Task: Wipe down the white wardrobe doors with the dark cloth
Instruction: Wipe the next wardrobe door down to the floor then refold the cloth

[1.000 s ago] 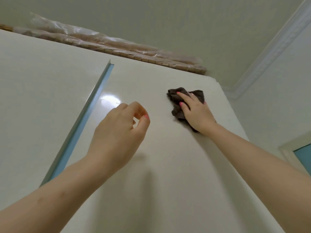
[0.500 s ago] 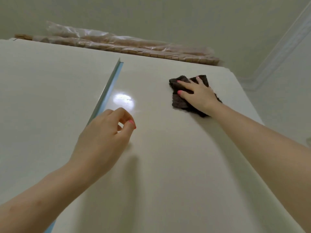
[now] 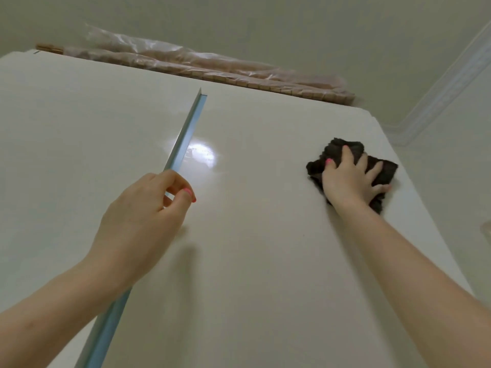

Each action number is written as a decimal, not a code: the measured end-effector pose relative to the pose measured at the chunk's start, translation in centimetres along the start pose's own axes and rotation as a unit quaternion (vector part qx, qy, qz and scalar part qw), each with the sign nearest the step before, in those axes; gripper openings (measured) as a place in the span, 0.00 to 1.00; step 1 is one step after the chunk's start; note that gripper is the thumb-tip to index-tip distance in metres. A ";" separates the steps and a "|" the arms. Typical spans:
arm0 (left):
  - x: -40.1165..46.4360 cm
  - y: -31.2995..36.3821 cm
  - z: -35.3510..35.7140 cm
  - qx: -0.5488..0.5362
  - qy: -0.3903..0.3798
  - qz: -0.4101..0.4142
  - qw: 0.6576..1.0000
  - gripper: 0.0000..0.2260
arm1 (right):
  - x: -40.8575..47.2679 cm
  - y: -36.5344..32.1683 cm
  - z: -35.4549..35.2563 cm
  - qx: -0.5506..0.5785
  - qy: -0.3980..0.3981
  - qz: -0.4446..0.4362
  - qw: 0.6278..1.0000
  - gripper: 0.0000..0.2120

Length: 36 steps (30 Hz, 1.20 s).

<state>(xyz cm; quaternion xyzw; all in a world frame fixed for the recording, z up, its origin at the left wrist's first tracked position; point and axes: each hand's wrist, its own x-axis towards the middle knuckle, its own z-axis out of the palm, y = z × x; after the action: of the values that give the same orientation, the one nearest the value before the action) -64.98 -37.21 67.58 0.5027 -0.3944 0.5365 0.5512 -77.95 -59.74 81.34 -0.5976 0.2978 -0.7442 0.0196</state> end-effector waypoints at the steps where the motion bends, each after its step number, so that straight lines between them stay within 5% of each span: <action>1: -0.1 -0.2 0.1 0.000 -0.002 -0.009 1.000 0.09 | -2.1 -1.5 0.5 -0.004 -0.002 -0.064 0.998 0.25; 6: -0.3 -0.1 1.3 -0.005 -0.004 -0.013 1.000 0.08 | -9.9 -9.9 3.5 0.002 -0.089 -0.367 0.926 0.24; 11: -1.0 0.0 1.5 -0.019 -0.010 -0.001 1.000 0.09 | -11.0 -11.3 3.7 -0.008 -0.134 -0.482 0.866 0.23; 16: -1.5 0.1 0.1 -0.062 0.005 -0.001 0.998 0.13 | -13.3 -5.6 2.7 0.046 -0.147 -0.635 0.757 0.23; 18: -1.4 -0.1 -0.3 -0.054 0.008 -0.013 0.998 0.12 | -11.1 -5.5 2.6 0.030 -0.142 -0.625 0.767 0.22; 23: -0.9 -0.1 -0.5 -0.069 -0.021 -0.058 0.996 0.12 | -3.9 -7.3 3.0 0.017 -0.097 -0.442 0.891 0.21; 25: -0.8 0.4 0.0 -0.065 -0.027 -0.060 0.996 0.11 | -3.8 -7.6 3.0 0.009 -0.099 -0.401 0.911 0.21; 28: -1.0 0.9 1.1 -0.070 -0.027 -0.054 0.996 0.11 | -8.1 -5.7 2.5 0.024 -0.112 -0.463 0.879 0.21; 33: -1.7 2.2 2.7 -0.084 -0.009 -0.029 0.996 0.10 | -12.0 2.1 0.4 0.001 -0.128 -0.656 0.744 0.21; 36: -1.9 3.2 3.4 -0.086 -0.019 -0.031 0.996 0.10 | -6.5 2.9 -0.4 -0.024 -0.129 -0.622 0.772 0.22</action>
<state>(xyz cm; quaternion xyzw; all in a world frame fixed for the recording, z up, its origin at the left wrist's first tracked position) -67.99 -41.15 66.74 0.4757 -0.4338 0.4740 0.6007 -77.41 -59.45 74.28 -0.7431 -0.1267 -0.5021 -0.4237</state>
